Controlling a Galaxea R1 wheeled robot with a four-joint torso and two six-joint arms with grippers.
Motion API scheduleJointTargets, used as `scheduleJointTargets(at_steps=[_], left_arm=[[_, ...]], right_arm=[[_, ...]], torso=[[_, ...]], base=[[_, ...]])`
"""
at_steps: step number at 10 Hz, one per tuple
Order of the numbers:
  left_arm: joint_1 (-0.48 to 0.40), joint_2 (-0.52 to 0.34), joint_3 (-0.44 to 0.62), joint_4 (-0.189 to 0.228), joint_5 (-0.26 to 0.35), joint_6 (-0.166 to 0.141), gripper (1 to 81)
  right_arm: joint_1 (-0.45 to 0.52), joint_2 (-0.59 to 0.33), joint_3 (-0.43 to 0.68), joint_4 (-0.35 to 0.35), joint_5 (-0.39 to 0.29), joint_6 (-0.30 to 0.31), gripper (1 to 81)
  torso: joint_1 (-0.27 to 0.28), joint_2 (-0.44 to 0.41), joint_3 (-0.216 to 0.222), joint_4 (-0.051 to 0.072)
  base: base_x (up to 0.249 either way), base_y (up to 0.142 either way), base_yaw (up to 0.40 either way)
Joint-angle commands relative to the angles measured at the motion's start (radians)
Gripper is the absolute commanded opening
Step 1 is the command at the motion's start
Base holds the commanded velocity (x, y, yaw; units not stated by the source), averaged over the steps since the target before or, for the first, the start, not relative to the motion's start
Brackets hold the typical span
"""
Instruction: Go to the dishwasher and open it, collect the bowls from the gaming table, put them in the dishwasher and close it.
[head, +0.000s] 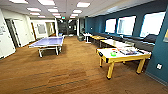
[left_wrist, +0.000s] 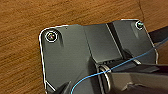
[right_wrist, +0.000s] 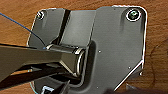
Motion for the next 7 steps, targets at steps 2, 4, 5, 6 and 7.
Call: scheduleJointTargets(at_steps=[2, 4, 5, 6, 7], left_arm=[[-0.056, -0.007, -0.004, -0.003, 0.045, 0.006, 81.1], [-0.056, -0.004, -0.011, -0.003, 0.045, 0.006, 81.1], [-0.057, -0.001, -0.024, -0.003, 0.045, 0.003, 81.1], [-0.056, 0.004, -0.035, -0.003, 0.045, -0.001, 81.1], [-0.056, 0.008, -0.041, -0.003, 0.045, -0.002, 81.1]], right_arm=[[0.045, -0.003, 0.002, -0.009, -0.05, -0.005, 81.1], [0.045, -0.002, 0.002, -0.009, -0.05, -0.005, 81.1], [0.045, -0.002, 0.002, -0.009, -0.05, -0.005, 81.1], [0.046, 0.0, 0.002, -0.009, -0.05, -0.005, 81.1], [0.046, 0.0, 0.002, -0.009, -0.05, -0.005, 81.1]], torso=[[0.0, 0.0, 0.0, 0.0], [0.0, 0.0, 0.0, 0.0], [0.0, 0.0, 0.0, 0.0], [0.0, 0.0, 0.0, 0.0], [0.0, 0.0, 0.0, 0.0]], base=[[0.126, 0.0, 0.0], [0.131, 0.0, 0.0], [0.135, 0.0, 0.0], [0.135, 0.0, 0.0], [0.135, 0.0, 0.0]])
